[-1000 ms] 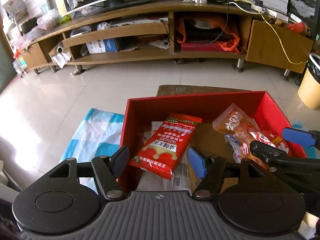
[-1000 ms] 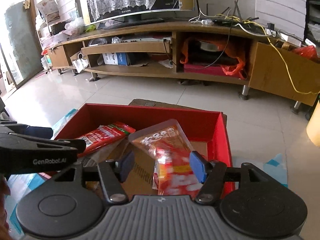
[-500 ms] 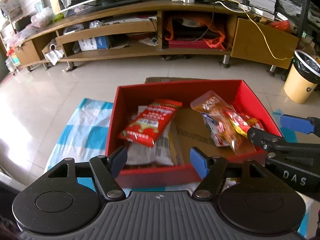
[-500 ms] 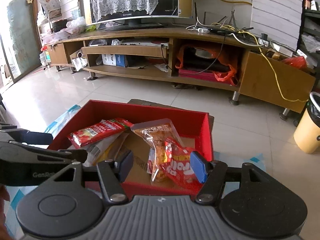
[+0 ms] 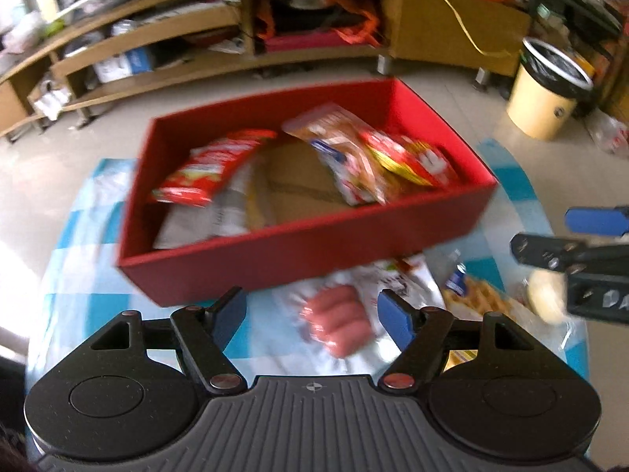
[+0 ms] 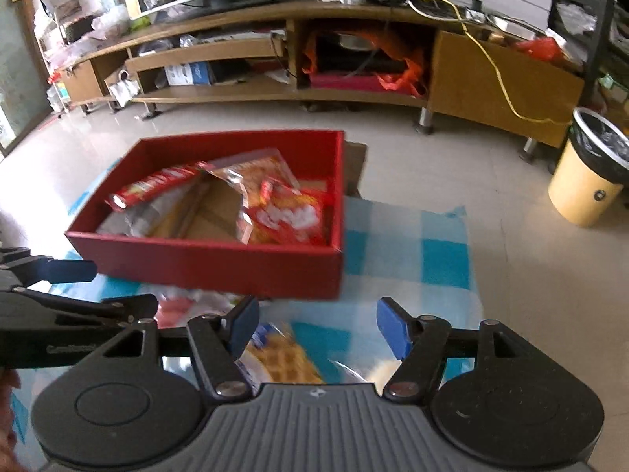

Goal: Organize snacks
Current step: 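Move both tools back over the snacks on the cloth, then grasp the white duck snack pack with the right tool while the left tool moves over the sausage pack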

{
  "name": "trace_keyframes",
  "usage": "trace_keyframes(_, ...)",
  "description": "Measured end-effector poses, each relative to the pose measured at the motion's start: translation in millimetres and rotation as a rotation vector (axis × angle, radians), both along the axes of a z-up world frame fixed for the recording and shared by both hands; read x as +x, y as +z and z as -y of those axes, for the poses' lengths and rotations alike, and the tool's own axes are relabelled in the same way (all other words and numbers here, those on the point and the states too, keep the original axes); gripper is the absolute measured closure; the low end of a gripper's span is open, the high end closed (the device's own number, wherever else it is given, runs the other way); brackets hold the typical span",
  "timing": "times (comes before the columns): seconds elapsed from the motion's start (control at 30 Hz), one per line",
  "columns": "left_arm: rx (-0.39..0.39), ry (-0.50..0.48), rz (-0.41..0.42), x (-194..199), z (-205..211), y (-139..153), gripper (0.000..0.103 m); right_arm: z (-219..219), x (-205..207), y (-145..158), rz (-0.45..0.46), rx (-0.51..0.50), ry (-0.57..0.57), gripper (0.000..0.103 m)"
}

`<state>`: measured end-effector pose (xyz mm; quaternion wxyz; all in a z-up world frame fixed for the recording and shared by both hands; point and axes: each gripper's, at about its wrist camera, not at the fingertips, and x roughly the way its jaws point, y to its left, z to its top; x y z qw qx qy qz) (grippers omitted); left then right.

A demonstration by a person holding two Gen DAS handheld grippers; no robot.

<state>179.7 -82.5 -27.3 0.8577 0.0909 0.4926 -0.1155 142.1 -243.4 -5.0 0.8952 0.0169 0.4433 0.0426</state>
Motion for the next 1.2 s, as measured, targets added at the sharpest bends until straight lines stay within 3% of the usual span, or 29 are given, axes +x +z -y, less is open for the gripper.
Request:
trace_keyframes(0.27,-0.028,-0.171,-0.046,20,26,-34,0.017,32,-8,-7,-0.043,0.044,-0.06,0.04)
trace_keyframes(0.43,-0.138,-0.121,-0.148,31,3,-45,0.013,35,-4,-14,-0.068,0.06,-0.053,0.04)
trace_keyframes(0.83,-0.083,-0.235,-0.236,-65,-20,-36,0.011,18,-7,-21,-0.132,0.154,0.009,0.04)
trace_keyframes(0.93,-0.109,-0.195,-0.229,-75,-27,-25,0.012,2,-13,-23,-0.148,0.182,0.045,0.04)
trace_keyframes(1.03,-0.182,-0.117,-0.242,-77,-45,-13,0.012,-22,-17,-20,-0.149,0.214,0.127,0.04)
trace_keyframes(1.2,-0.219,-0.034,-0.235,-76,-67,-4,0.011,-69,-10,-28,-0.191,0.227,0.273,0.04)
